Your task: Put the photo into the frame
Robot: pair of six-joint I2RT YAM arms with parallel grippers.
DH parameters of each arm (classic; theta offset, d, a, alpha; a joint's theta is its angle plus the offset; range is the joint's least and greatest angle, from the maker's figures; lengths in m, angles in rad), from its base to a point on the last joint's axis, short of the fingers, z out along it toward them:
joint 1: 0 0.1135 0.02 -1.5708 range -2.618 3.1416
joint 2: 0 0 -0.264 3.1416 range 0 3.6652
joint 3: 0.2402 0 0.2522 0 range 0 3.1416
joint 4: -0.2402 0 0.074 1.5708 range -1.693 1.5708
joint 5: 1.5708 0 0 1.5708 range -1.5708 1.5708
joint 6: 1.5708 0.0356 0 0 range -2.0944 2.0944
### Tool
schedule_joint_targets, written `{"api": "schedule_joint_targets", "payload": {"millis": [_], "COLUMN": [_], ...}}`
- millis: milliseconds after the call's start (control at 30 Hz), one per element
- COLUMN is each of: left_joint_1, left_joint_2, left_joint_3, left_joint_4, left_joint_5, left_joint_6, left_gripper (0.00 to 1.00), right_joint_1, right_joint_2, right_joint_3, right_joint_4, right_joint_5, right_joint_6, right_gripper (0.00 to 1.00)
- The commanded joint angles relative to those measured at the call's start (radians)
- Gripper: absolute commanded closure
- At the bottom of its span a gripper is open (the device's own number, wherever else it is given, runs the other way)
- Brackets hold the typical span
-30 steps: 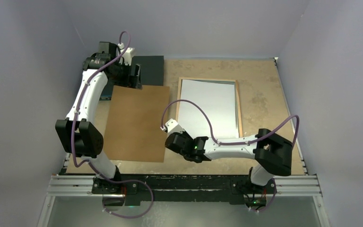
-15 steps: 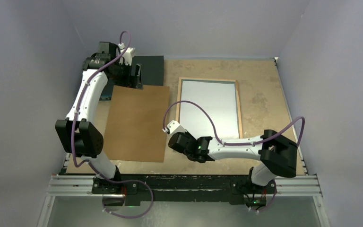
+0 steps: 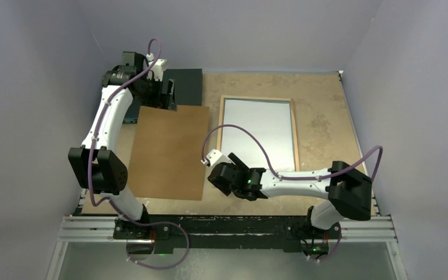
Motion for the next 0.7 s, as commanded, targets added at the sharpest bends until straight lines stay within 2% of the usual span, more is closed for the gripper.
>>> {"api": "schedule_joint_targets", "payload": {"millis": [0,133,200,333,433,600,667], "left_joint_1": [0.011,0.011,0.012,0.054,0.138,0.321,0.377], "left_joint_2": [-0.015,-0.014,-0.008,0.030,0.059,0.066,0.061], "left_joint_3": [0.040,0.049,0.058,0.114,0.147,0.121,0.079], "left_joint_4": [-0.006,-0.013,-0.023,-0.070,-0.116,-0.116,-0.102], "left_joint_5": [0.012,-0.001,-0.021,-0.083,-0.118,-0.119,-0.111], "left_joint_6": [0.017,0.023,0.033,0.071,0.142,0.263,0.303], "left_gripper": [0.11,0.11,0.11,0.10,0.12,0.18,0.22], "right_joint_1": [-0.004,-0.020,-0.067,-0.196,-0.282,-0.378,-0.396], "right_joint_2": [-0.094,-0.144,-0.151,-0.076,0.022,0.223,0.284], "right_joint_3": [0.021,0.074,0.135,0.298,0.411,0.648,0.688], "right_joint_4": [-0.034,-0.031,-0.015,0.050,0.115,0.113,0.132], "right_joint_5": [-0.035,-0.062,-0.113,-0.318,-0.485,-0.621,-0.654], "right_joint_6": [-0.012,0.014,0.037,0.099,0.147,0.244,0.288], "right_gripper": [0.21,0.22,0.22,0.08,0.02,0.01,0.01]}}
